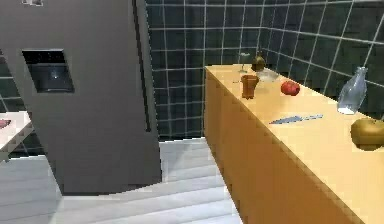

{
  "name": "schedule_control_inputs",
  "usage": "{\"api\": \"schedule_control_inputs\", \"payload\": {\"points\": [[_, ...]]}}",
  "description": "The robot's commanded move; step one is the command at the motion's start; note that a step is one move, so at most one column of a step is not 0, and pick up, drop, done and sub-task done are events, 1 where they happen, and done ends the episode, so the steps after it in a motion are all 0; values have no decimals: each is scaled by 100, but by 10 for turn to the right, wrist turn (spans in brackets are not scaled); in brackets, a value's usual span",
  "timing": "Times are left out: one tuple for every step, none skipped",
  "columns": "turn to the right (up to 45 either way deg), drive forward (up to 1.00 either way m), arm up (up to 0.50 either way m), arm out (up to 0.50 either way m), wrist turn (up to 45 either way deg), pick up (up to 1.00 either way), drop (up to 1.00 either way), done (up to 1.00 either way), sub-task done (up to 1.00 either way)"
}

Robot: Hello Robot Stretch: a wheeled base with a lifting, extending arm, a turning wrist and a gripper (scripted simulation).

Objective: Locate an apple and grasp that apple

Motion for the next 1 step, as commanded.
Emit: {"api": "schedule_control_inputs", "payload": {"points": [[0, 100, 0, 0, 0, 0, 0, 0, 0]]}}
